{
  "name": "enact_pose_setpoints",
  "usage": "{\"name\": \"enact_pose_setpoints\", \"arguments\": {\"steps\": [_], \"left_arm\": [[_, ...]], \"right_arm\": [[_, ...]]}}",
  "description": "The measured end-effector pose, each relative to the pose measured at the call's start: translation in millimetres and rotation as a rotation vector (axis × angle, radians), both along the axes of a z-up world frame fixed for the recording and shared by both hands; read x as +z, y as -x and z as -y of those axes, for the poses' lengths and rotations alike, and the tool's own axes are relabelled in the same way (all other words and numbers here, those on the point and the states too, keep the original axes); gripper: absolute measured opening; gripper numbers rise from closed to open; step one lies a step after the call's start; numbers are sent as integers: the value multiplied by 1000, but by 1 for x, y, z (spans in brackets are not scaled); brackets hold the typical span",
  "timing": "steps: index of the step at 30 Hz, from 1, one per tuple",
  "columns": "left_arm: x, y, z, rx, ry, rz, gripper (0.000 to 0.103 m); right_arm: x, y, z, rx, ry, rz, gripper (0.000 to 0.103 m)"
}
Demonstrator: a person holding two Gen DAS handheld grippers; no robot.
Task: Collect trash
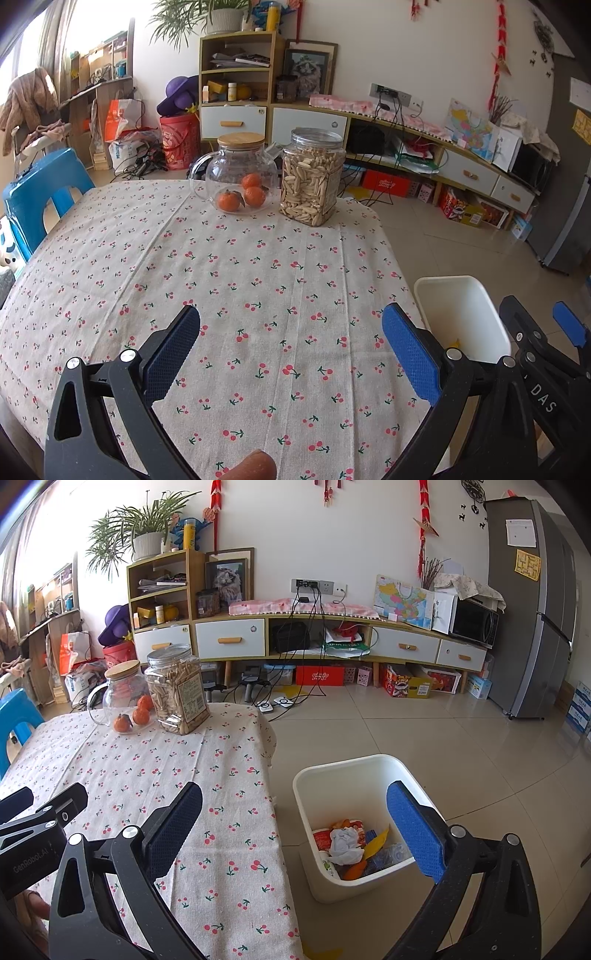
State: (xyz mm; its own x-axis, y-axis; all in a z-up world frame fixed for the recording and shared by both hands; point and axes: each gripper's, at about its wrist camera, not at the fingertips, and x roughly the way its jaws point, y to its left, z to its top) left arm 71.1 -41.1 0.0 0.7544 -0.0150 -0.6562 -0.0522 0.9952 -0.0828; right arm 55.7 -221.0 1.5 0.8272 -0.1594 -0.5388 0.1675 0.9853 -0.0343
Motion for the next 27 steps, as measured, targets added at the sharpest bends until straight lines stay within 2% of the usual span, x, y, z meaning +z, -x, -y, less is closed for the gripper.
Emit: {"name": "enact_pose_setpoints", "arguments": {"steps": [27], "left_arm": [[-5, 1, -3, 4, 1, -6, 96]], "right_arm": [[1, 0, 0, 0, -1, -2, 96]]}}
